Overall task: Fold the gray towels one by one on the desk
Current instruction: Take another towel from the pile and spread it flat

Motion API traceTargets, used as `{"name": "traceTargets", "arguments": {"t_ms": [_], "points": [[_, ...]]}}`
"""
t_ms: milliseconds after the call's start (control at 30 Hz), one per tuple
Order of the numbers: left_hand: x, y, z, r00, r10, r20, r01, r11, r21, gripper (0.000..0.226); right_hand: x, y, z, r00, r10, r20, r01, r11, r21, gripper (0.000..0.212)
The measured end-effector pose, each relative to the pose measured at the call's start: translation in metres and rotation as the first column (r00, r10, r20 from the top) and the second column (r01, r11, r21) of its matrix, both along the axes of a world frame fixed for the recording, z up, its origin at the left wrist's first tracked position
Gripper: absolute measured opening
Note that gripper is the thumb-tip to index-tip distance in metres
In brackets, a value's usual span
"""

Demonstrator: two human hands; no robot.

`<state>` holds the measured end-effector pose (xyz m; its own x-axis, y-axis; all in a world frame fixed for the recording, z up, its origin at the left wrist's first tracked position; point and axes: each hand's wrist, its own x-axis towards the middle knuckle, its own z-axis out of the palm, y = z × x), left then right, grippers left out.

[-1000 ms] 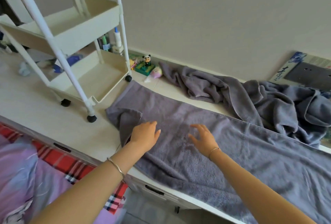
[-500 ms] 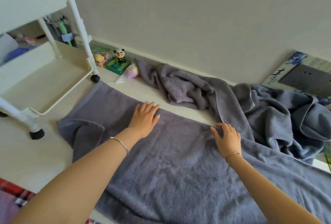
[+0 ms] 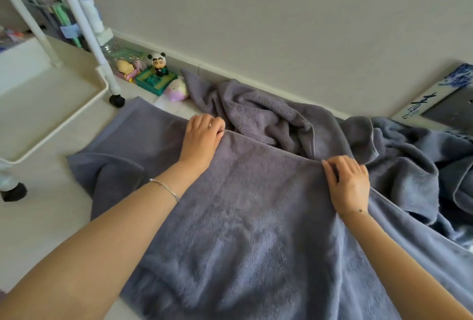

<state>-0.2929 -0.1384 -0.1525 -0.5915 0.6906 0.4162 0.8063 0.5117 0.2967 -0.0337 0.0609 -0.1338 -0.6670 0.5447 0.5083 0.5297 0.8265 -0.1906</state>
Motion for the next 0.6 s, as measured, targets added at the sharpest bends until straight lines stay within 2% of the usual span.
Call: {"name": "traceTargets", "arguments": {"t_ms": [100, 200, 267, 400, 500, 600], "points": [[0.024, -0.008, -0.013, 0.97, 0.149, 0.191, -0.127, 0.984, -0.124, 0.044, 0.005, -0.012, -0.015, 0.997, -0.066, 0.043, 0.066, 0.998, 0.002, 0.034], [0.05, -0.033, -0.019, 0.907, 0.278, 0.316, -0.213, 0.951, -0.223, 0.061, -0.003, -0.053, -0.02, 1.0, -0.012, 0.0, 0.012, 0.997, -0.078, 0.036], [0.059, -0.054, -0.024, 0.894, 0.31, 0.324, -0.211, 0.928, -0.307, 0.069, -0.011, -0.088, -0.026, 0.997, 0.072, 0.018, -0.069, 0.988, -0.139, 0.039], [0.056, -0.098, -0.029, 0.898, 0.351, 0.265, -0.266, 0.913, -0.308, 0.063, -0.027, -0.16, -0.044, 0.976, 0.196, 0.092, -0.16, 0.938, -0.306, 0.046], [0.052, -0.128, -0.03, 0.882, 0.384, 0.275, -0.291, 0.901, -0.322, 0.06, -0.032, -0.188, -0.055, 0.943, 0.209, 0.258, -0.117, 0.936, -0.332, 0.054], [0.05, -0.165, -0.024, 0.847, 0.447, 0.288, -0.321, 0.861, -0.393, 0.06, -0.036, -0.193, -0.055, 0.926, 0.182, 0.331, -0.066, 0.942, -0.33, 0.061]]}}
